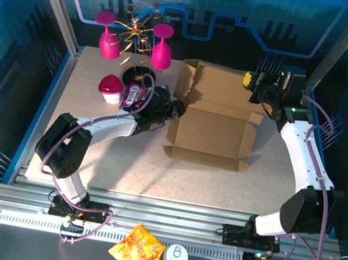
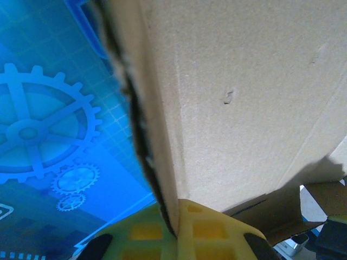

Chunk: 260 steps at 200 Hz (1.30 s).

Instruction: Fold the paper box

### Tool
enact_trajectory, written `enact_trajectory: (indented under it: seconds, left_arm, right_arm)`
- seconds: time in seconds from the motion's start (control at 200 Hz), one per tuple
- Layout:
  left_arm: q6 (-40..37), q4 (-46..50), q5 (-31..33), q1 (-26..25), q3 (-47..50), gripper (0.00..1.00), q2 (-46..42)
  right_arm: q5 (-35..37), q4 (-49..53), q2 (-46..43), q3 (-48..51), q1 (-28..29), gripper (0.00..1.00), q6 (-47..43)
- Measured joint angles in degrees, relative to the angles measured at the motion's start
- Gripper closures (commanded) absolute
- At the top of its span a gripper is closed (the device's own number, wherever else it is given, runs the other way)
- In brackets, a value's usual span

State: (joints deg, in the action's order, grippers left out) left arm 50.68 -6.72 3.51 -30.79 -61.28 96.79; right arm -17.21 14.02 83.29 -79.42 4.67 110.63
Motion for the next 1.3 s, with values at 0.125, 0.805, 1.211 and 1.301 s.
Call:
enact_trajectory:
  seconds: [0.125, 0.805, 1.211, 1.301]
  left_arm:
    - [-0.22, 1.81, 1.33, -0.13, -0.07, 0.44, -0.11]
    - [-4.63, 16.26, -12.59, 6.71, 15.3, 0.48, -33.68]
    - [-12.31, 19.78, -17.57, 12.85, 7.91, 0.48, -26.08]
    - [-13.33, 19.87, -17.79, 12.85, 7.26, 0.48, -24.24]
  right_arm:
    - [0.0, -0.57, 0.0, 0.9, 0.22, 1.0, -0.28]
    - [0.46, -8.81, 4.46, 6.47, 1.29, 1.0, -6.12]
    - [-0.42, -18.12, 8.83, 13.94, 2.97, 1.0, -10.6]
    - [-0.48, -19.47, 9.38, 15.08, 3.1, 1.0, -11.93]
